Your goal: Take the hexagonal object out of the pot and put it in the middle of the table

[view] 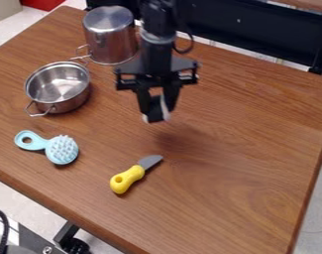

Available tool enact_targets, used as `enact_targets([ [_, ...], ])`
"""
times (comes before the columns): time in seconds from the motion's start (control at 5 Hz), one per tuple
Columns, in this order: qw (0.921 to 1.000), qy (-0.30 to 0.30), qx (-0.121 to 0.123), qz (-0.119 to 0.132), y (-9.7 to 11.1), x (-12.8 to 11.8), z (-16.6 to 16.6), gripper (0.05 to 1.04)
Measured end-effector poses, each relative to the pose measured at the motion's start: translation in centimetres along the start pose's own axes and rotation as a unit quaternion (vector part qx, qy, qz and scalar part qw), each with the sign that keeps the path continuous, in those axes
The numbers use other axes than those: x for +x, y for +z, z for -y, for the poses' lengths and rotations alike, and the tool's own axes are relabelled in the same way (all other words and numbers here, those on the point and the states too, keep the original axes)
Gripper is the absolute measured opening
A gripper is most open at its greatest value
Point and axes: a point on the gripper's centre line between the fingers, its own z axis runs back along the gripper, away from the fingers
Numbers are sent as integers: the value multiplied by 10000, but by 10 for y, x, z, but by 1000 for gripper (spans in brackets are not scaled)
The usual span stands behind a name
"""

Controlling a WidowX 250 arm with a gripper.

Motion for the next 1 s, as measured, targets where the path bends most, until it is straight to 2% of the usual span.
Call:
enact_targets([
  [0.2,9998,-53,-183,13,2,-9,17,422],
  [0.4,9994,17,-338,113,12,-6,35,422],
  [0.8,9995,75,-277,-101,1,-12,69,422],
  [1.0,9995,109,-287,-107,-8,-11,80,422],
])
